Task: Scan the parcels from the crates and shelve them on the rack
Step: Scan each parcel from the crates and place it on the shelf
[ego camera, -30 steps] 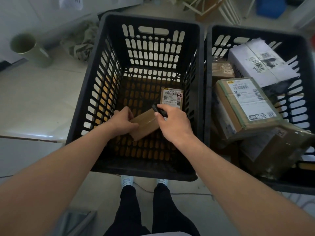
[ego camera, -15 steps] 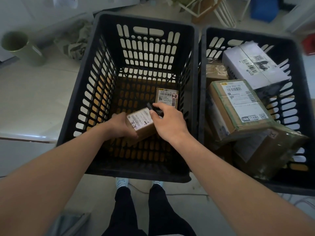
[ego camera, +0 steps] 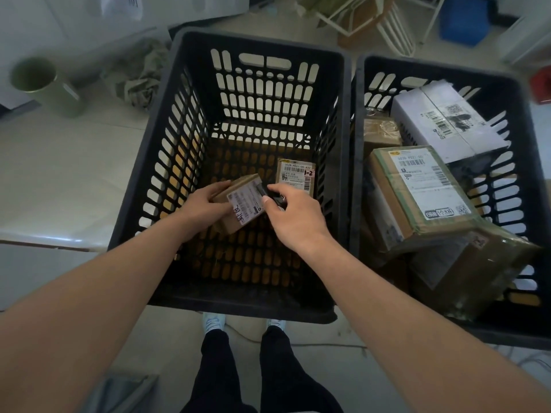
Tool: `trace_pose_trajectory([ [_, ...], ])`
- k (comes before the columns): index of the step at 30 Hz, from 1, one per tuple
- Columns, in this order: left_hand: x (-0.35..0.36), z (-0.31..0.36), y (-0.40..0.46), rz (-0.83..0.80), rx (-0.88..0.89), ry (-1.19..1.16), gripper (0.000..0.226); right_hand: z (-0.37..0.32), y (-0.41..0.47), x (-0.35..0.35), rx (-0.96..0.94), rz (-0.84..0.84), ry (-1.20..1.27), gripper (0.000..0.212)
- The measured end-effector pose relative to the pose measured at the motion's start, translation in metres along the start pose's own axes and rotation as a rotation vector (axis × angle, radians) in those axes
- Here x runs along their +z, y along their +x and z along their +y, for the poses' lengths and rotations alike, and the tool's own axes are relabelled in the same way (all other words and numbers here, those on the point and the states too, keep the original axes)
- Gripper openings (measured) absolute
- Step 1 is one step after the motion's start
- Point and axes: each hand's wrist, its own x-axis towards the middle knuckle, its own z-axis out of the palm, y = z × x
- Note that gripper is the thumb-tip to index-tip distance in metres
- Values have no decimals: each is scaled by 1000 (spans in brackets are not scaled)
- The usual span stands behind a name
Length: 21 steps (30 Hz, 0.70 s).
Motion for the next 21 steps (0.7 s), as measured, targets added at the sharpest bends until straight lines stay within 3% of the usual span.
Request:
trace_pose_trajectory([
  [4,-10,12,-7,45,63,-13,56,-4,-2,-2,9,-33,-10,45],
  [12,-37,38,-36,124,276,-94,64,-36,-16,-21,-59,-49,-52,44],
  [21,-58,81,-82,76,518,-166,68,-69,-46,-58,-213,1,-90,43],
])
